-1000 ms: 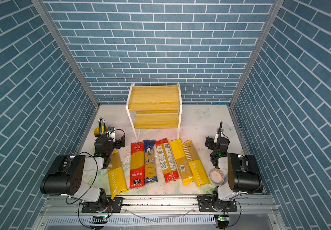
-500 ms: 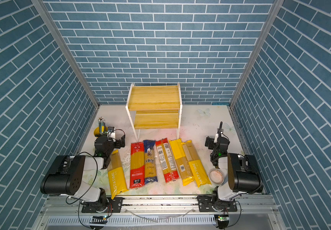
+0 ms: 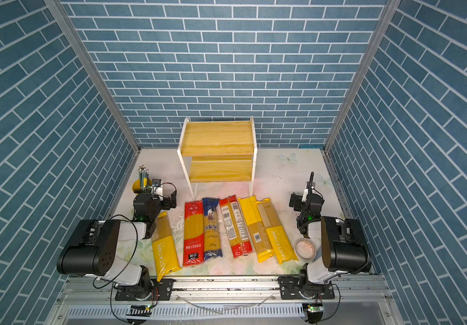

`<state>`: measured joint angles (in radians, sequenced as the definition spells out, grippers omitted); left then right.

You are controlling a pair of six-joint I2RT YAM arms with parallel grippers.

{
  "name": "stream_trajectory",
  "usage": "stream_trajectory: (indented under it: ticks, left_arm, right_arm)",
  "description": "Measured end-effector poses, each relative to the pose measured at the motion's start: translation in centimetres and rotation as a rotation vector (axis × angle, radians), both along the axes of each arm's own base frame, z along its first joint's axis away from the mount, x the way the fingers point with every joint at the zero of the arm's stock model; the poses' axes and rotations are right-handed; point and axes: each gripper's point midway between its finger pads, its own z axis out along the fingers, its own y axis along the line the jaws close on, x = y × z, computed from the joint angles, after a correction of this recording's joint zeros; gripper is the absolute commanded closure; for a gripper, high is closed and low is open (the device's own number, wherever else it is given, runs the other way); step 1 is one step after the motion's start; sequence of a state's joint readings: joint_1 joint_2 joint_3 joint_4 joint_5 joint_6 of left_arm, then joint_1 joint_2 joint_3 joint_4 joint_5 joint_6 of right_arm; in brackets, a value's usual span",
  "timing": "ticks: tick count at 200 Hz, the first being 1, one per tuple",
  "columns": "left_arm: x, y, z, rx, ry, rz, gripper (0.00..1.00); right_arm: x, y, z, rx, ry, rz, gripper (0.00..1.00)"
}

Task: Arrange pasta packages on shelves
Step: Move the pasta bag to the middle-right of the table.

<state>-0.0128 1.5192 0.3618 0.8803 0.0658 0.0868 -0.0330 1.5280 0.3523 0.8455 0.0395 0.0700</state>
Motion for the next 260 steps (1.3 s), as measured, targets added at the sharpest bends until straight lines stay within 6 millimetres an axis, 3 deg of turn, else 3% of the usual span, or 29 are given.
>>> stream_trajectory:
  ticks: [69, 110, 135, 157, 181, 207, 237, 260]
  left_arm:
    - [-0.2, 1.4, 0.5, 0.008, -0.021, 0.083, 0.00]
    - [-1.7, 2.1, 3.3, 0.026, -0.092, 0.157, 0.00]
    - [-2.6, 2.6, 6.0, 0.024, -0.152, 0.229, 0.00]
    - [-3.6, 2.6, 7.3, 0.014, -0.166, 0.271, 0.00]
    - [-4.3, 3.0, 8.0, -0.016, -0.152, 0.319, 0.00]
    - [-4.8, 3.5, 9.0, -0.078, -0.133, 0.366, 0.00]
    - [-5.6, 3.9, 10.4, -0.201, -0.096, 0.442, 0.00]
    - [-6.2, 3.7, 11.3, -0.296, -0.030, 0.477, 0.00]
  right_arm:
    - [0.2, -0.3, 0.2, -0.008, 0.028, -0.017, 0.01]
    - [1.2, 0.5, 4.7, -0.070, -0.033, -0.055, 0.01]
    - [0.5, 0.3, 6.3, -0.081, -0.026, -0.111, 0.01]
    - [-0.4, -0.5, 7.5, -0.062, 0.000, -0.186, 0.01]
    - [-0.8, -1.1, 9.4, -0.007, 0.038, -0.258, 0.01]
    - [-0.8, -0.2, 11.2, 0.140, 0.066, -0.279, 0.03]
    - [-1.6, 2.5, 10.2, 0.325, 0.153, -0.182, 0.22]
    - [-2.9, 4.3, 8.4, 0.403, 0.292, -0.142, 0.28]
